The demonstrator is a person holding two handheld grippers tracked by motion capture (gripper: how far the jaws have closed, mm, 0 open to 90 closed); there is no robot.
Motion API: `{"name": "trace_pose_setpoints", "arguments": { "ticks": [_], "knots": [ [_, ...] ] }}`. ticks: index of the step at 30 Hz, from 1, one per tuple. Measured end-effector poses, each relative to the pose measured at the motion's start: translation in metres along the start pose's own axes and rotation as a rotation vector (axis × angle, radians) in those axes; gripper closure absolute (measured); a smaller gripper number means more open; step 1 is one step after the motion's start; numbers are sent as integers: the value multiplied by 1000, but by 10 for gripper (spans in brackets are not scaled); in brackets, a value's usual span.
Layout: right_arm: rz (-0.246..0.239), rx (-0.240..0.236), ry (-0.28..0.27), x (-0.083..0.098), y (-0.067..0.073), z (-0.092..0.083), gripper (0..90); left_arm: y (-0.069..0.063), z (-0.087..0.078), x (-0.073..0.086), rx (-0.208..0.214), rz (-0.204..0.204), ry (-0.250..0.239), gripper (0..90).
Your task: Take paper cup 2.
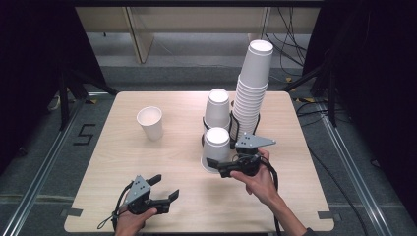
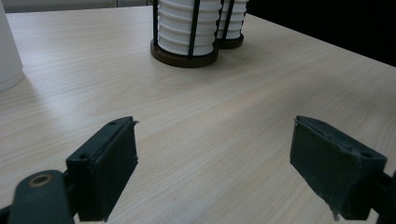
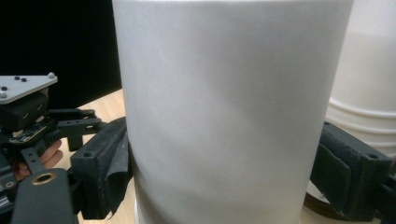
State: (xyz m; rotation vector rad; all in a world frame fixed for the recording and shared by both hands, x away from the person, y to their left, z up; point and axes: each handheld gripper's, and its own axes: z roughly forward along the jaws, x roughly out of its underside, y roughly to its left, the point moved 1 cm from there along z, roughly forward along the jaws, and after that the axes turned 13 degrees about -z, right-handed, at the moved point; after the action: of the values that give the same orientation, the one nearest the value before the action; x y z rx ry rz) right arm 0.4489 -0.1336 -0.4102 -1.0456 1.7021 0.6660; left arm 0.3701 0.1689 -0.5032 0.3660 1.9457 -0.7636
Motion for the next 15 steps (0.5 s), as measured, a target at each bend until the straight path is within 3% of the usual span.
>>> {"name": "trace_pose_setpoints", "arguments": {
  "ticks": [9,12,15],
  "knots": [
    [-16,-33,-4,7,8,13,155,-1,0,0,1,4,5,144],
    [8,-39,17,9,13,16,155,-1,0,0,7,3,5,144],
    [-5,-53,8,10,15,20,155,-2,0,0,-10,19,17,144]
  ]
}}
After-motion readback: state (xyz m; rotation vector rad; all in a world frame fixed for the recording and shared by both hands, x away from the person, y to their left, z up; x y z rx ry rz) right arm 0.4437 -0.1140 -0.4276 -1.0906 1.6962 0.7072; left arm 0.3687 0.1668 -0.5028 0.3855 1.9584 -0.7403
